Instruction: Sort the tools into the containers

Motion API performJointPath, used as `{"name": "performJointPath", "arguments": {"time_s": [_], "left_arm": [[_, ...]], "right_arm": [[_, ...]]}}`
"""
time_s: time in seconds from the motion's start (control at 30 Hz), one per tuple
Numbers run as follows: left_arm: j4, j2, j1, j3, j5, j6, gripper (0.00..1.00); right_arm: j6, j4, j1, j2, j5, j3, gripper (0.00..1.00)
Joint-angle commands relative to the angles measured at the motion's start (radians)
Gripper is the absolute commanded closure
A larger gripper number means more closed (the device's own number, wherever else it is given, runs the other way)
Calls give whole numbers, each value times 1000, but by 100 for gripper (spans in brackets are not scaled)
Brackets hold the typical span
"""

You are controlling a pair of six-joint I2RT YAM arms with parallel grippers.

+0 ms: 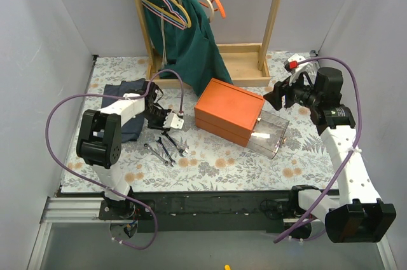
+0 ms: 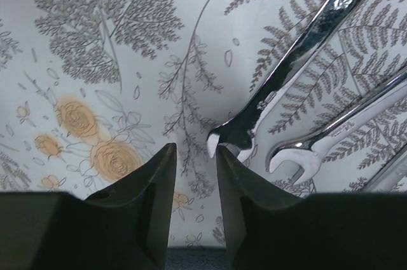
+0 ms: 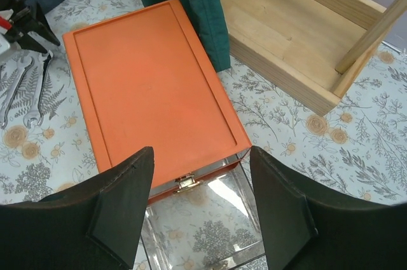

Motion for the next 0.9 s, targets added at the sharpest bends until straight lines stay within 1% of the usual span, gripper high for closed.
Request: {"name": "performJointPath", "arguments": {"time_s": [0.0, 0.13, 0.23, 0.47, 0.5, 0.57, 0.6, 0.7, 0.73, 0.8, 0.83, 0.87], "left_arm": [[26, -18, -27, -53, 3, 41, 70], [85, -28, -46, -107, -17, 61, 71], [85, -5, -57, -113, -30, 62, 73], [-21, -18, -66, -140, -37, 130, 89], [-27, -19, -67, -144, -35, 122, 94], [-36, -19, -67, -133, -24, 93, 99], [-36, -16, -67, -125, -21, 52, 100], [-42, -25, -66, -98, -7, -23, 100], [-43, -30, -63, -90, 2, -40, 100], [-53, -34, -64, -79, 38, -73, 100], [-64, -28, -64, -65, 49, -106, 100], [-82, -24, -64, -36, 60, -135, 100]], "right_arm": [[31, 46, 4, 12, 10, 16, 30], [28, 46, 4, 12, 24, 25, 30], [21, 44, 24, 13, 6, 25, 31], [-31, -3, 99, 16, 7, 25, 31], [-36, -8, 110, 15, 7, 27, 32], [-47, -20, 150, 21, 7, 34, 31], [-54, -23, 166, 24, 9, 39, 31], [-74, -32, 254, 51, 19, 56, 31], [-79, -34, 307, 73, 24, 63, 32], [-90, -39, 366, 94, 51, 70, 31], [-94, -45, 419, 119, 59, 74, 31], [-96, -52, 442, 131, 76, 88, 31]]}}
